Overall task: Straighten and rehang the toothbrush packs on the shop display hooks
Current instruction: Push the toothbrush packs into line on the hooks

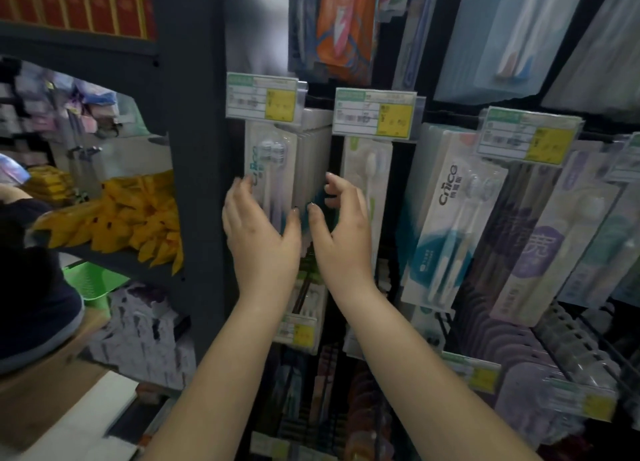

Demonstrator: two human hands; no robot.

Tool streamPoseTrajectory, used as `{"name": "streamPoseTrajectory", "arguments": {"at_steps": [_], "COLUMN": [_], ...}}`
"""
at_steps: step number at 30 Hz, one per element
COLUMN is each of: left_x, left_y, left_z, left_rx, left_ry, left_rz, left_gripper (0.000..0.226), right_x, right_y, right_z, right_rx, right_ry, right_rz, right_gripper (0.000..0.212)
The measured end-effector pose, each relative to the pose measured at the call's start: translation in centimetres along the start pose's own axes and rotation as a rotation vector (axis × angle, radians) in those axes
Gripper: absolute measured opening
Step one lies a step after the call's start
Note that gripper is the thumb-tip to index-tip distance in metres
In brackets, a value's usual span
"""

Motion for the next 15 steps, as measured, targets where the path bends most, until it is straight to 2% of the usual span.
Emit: {"name": "streamPoseTrajectory", "arguments": {"at_steps": [4,8,11,15], "left_x": [-1.1,-2.0,-2.3,-2.3], "left_y": [-0.1,0.3,0.5,1.0], "left_z": [0.7,1.3,1.4,1.3], "left_rx": [-0.051,-0.113,-0.106,-0.085], "left_ry": [-0.062,-0.129,-0.118,-0.110], "left_rz": [0.019,-0.003,-0.012,-0.027], "left_gripper": [0.075,0.078,0.077,0.075], "right_x": [-0.3,-0.3,-0.4,0.0], "right_y": [1.4,2.4,2.7,2.8], "right_z": [0.7,1.8,2.6,3.1], "right_rx": [-0.060,-0.072,-0.092,-0.094], "right_ry": [0.053,0.108,0.130,0.124], "right_rz": [0.058,0.112,0.109,0.074], "right_gripper": [0.031,0.016,0.004,0.011]}}
Point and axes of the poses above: each hand's wrist, its own z-axis towards the middle knuckle, its own y-axis out of the palm, x = y × z, the point moved 2 cm from there along z, towards the middle knuckle
